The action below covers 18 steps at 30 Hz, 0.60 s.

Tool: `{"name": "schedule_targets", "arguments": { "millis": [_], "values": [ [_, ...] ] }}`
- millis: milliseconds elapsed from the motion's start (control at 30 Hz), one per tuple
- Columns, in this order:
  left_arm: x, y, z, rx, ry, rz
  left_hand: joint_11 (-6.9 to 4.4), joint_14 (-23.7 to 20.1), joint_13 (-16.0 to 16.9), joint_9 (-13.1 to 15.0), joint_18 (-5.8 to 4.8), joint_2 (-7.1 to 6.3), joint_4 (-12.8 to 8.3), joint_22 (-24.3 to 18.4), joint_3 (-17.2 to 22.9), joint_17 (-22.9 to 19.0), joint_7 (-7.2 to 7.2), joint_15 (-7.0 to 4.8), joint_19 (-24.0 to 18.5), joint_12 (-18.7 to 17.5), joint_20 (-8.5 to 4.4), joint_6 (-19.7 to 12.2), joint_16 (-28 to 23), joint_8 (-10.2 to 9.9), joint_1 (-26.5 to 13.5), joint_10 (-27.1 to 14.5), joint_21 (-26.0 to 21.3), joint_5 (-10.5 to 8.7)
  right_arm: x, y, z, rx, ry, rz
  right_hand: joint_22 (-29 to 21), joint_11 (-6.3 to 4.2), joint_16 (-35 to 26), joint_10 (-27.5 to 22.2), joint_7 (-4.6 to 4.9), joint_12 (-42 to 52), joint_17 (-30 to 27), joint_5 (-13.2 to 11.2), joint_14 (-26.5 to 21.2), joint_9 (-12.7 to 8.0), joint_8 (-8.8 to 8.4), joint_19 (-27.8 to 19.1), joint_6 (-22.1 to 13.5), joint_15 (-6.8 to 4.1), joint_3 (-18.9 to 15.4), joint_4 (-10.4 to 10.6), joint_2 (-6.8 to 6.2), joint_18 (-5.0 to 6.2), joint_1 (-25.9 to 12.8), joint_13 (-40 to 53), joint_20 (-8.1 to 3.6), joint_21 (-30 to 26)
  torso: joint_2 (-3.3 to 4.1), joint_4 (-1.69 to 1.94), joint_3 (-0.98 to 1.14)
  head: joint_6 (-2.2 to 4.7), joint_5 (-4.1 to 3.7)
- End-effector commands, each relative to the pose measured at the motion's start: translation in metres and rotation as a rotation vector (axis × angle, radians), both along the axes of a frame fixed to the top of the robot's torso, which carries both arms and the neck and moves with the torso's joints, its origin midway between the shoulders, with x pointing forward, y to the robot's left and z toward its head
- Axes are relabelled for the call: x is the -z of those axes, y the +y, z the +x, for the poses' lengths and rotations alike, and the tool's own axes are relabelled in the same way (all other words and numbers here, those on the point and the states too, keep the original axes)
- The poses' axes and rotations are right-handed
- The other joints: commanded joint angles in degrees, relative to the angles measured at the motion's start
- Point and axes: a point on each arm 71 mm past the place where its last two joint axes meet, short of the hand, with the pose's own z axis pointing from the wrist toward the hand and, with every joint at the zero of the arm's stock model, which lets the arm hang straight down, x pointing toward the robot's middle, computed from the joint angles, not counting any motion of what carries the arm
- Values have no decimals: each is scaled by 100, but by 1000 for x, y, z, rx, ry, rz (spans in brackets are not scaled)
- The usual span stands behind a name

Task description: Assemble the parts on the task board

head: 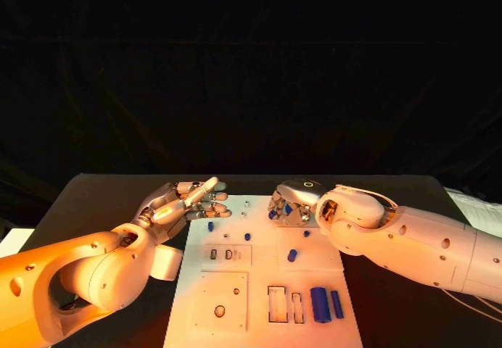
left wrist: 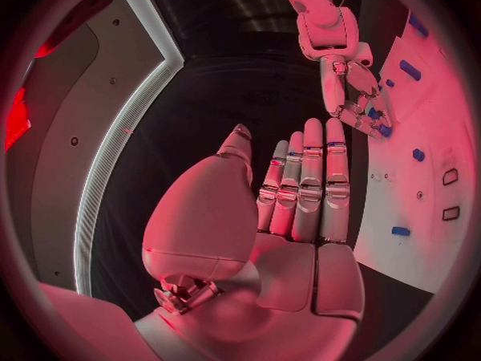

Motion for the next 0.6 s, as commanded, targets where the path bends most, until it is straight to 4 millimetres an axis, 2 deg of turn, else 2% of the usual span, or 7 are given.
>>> {"name": "schedule_targets", "arguments": {
  "millis": [33, 167, 367, 500, 600],
  "values": [
    [-1, 0, 1, 8, -1, -9, 1, -15, 7, 4, 66, 45, -35, -9, -16, 9, 18, 17, 0, -35, 22, -23, -35, -27, 7, -37, -37, 3, -8, 3, 2, 13, -50, 54, 10, -17, 27, 45, -39, -10, 12, 25, 198, 91, 31, 19, 87, -33, 31, -3, 94, -76, 32, 7, -38, 26, 11, 8, -2, 30, 8],
    [-1, 1, 2, -2, -6, -10, 2, -17, 7, 4, 66, 54, -42, -11, -15, 15, 19, 18, 0, -35, 23, -25, -40, -28, 18, -40, -40, 3, -12, 8, 5, 18, -71, 70, 30, -15, 48, 45, -32, -27, 26, -5, 194, 99, 23, 12, 85, -31, 36, 3, 76, -78, 29, 2, -43, 47, 18, 13, -1, 35, 17],
    [-1, 3, 3, -10, -8, -10, 2, -16, 8, 5, 66, 62, -49, -12, -14, 20, 18, 17, 0, -34, 23, -25, -43, -28, 29, -41, -42, 4, -18, 20, 12, 23, -106, 91, 47, -8, 60, 35, -27, -40, 33, -23, 190, 102, 13, 7, 77, -30, 36, 5, 56, -82, 25, -3, -41, 63, 25, 1, 1, 31, 35],
    [-2, 4, 4, -11, -9, -10, 2, -16, 8, 5, 66, 62, -49, -12, -14, 20, 18, 17, 0, -34, 23, -25, -43, -28, 29, -41, -42, 4, -18, 29, 18, 27, -116, 91, 47, -6, 65, 30, -24, -45, 36, -26, 189, 103, 9, 3, 74, -29, 38, 7, 51, -82, 24, -5, -40, 65, 34, 13, 1, 23, 35],
    [-2, 4, 4, -12, -10, -10, 2, -17, 9, 5, 66, 66, -56, -13, -14, 24, 18, 18, 0, -33, 24, -25, -46, -28, 37, -42, -44, 3, -17, 34, 22, 29, -115, 87, 65, -1, 78, 16, -19, -53, 46, -30, 187, 105, 0, 1, 66, -25, 41, 10, 41, -85, 23, -10, -38, 80, 35, 6, 3, 21, 47]
  ]
}}
